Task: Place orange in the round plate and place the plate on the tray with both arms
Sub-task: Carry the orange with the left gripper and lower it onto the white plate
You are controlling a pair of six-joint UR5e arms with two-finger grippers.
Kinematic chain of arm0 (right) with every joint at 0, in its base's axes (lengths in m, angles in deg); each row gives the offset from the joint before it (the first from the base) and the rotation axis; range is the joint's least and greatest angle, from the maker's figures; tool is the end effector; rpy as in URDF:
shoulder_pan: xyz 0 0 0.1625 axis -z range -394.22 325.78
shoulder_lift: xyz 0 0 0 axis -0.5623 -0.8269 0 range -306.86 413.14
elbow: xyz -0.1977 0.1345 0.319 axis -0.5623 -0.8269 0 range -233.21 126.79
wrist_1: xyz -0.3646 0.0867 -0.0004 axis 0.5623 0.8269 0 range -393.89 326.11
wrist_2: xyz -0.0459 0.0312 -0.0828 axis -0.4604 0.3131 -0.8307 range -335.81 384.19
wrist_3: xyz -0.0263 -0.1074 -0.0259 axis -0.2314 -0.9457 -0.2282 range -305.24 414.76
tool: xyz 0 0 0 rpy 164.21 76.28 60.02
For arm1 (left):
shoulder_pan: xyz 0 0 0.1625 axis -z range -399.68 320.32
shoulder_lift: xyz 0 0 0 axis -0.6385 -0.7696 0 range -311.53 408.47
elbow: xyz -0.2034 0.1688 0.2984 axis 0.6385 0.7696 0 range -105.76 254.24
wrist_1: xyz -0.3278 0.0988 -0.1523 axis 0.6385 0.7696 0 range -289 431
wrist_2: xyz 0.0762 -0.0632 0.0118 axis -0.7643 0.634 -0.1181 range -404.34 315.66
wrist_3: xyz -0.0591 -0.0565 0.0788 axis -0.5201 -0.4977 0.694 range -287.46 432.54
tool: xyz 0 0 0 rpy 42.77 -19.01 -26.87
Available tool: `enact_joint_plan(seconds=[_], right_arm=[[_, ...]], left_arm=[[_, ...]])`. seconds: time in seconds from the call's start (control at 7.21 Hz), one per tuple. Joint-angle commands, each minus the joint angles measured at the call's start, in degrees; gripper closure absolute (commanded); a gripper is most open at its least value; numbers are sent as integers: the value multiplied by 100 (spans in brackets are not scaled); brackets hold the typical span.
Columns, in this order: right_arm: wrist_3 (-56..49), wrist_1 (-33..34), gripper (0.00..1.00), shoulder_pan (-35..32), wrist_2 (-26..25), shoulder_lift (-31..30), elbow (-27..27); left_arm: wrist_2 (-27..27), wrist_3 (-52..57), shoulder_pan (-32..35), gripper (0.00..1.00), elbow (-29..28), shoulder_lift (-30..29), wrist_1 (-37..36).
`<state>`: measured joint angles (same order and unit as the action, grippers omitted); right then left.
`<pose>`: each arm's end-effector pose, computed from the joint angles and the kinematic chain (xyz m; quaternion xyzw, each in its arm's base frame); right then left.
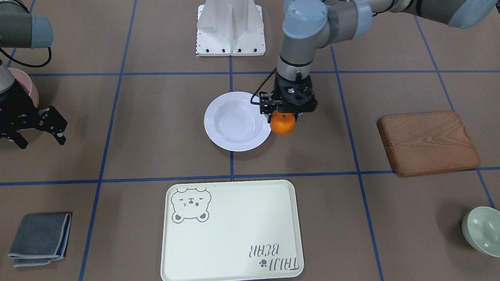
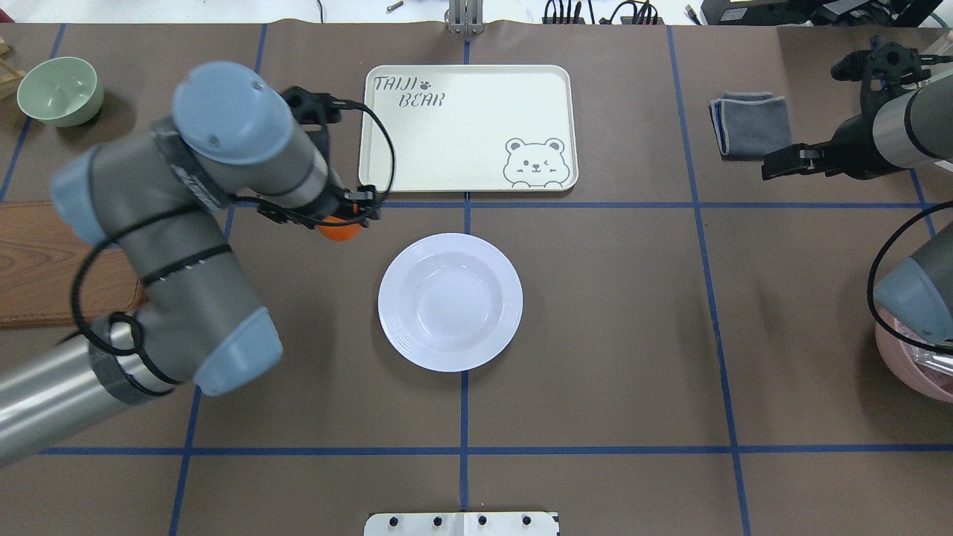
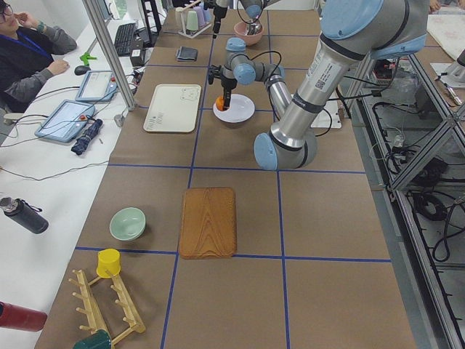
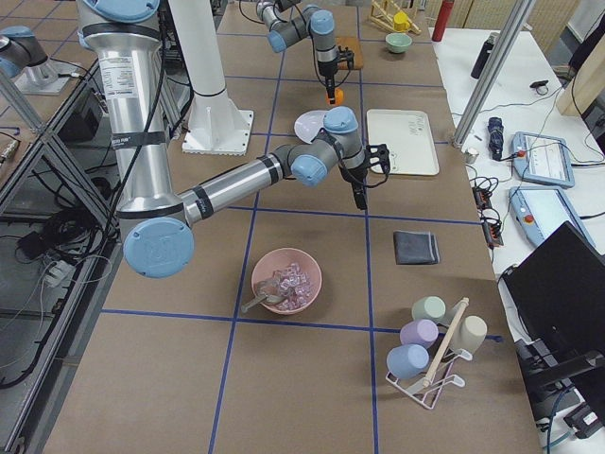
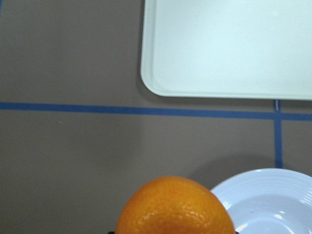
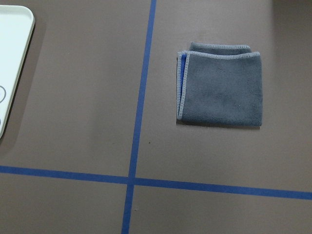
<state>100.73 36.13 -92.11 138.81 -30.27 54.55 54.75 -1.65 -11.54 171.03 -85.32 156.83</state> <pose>-0.1973 -0.4762 0.4184 0.1619 -0.3854 0.0294 0.9079 0.5172 -0.4074 0.1850 0.0794 0.3914 -0.0674 0.9143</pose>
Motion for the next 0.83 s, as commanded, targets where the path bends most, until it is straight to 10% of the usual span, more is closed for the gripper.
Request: enact_joint_plan(seconds=[0.0,0.55,0.69], right_arm=[[0,-6,0,15,-1,0,8],[53,-7,0,15,-1,0,0],[53,2,0,15,-1,0,0]], left_arm=[[-424,-350,-536,100,-712,-472,91],[-504,-359,-731,100,-1110,-429,601],[-504,-350,-731,84,-1110,-438,602]])
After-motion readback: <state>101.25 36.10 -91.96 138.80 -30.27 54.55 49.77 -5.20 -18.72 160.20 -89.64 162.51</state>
